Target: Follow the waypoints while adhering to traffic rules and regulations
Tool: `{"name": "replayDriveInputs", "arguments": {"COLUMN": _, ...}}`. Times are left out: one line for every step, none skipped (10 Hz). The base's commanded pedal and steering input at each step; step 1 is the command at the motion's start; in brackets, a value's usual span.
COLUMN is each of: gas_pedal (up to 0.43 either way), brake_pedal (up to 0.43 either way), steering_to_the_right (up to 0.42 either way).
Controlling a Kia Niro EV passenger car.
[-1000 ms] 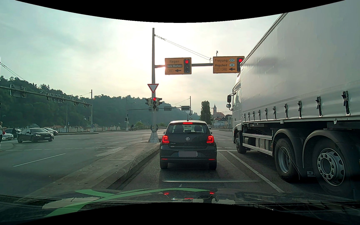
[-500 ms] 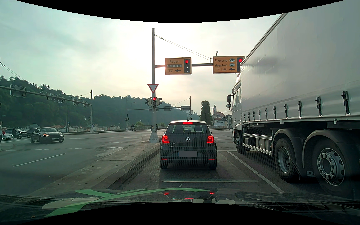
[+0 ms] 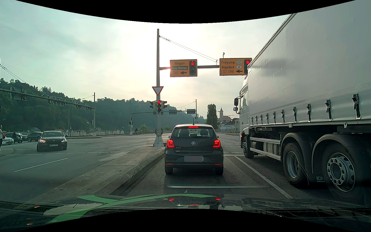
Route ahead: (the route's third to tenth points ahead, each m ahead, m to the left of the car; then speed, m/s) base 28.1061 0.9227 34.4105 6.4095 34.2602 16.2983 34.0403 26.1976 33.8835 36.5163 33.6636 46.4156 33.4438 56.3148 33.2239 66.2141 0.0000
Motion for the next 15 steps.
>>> {"name": "replayDriveInputs", "arguments": {"gas_pedal": 0.000, "brake_pedal": 0.299, "steering_to_the_right": 0.002}}
{"name": "replayDriveInputs", "arguments": {"gas_pedal": 0.000, "brake_pedal": 0.305, "steering_to_the_right": 0.002}}
{"name": "replayDriveInputs", "arguments": {"gas_pedal": 0.000, "brake_pedal": 0.305, "steering_to_the_right": 0.002}}
{"name": "replayDriveInputs", "arguments": {"gas_pedal": 0.000, "brake_pedal": 0.299, "steering_to_the_right": 0.002}}
{"name": "replayDriveInputs", "arguments": {"gas_pedal": 0.000, "brake_pedal": 0.305, "steering_to_the_right": 0.002}}
{"name": "replayDriveInputs", "arguments": {"gas_pedal": 0.000, "brake_pedal": 0.305, "steering_to_the_right": 0.002}}
{"name": "replayDriveInputs", "arguments": {"gas_pedal": 0.000, "brake_pedal": 0.305, "steering_to_the_right": 0.002}}
{"name": "replayDriveInputs", "arguments": {"gas_pedal": 0.000, "brake_pedal": 0.305, "steering_to_the_right": 0.002}}
{"name": "replayDriveInputs", "arguments": {"gas_pedal": 0.000, "brake_pedal": 0.305, "steering_to_the_right": 0.002}}
{"name": "replayDriveInputs", "arguments": {"gas_pedal": 0.000, "brake_pedal": 0.305, "steering_to_the_right": 0.002}}
{"name": "replayDriveInputs", "arguments": {"gas_pedal": 0.000, "brake_pedal": 0.305, "steering_to_the_right": 0.002}}
{"name": "replayDriveInputs", "arguments": {"gas_pedal": 0.000, "brake_pedal": 0.305, "steering_to_the_right": 0.002}}
{"name": "replayDriveInputs", "arguments": {"gas_pedal": 0.000, "brake_pedal": 0.305, "steering_to_the_right": 0.002}}
{"name": "replayDriveInputs", "arguments": {"gas_pedal": 0.000, "brake_pedal": 0.305, "steering_to_the_right": 0.002}}
{"name": "replayDriveInputs", "arguments": {"gas_pedal": 0.000, "brake_pedal": 0.305, "steering_to_the_right": 0.002}}
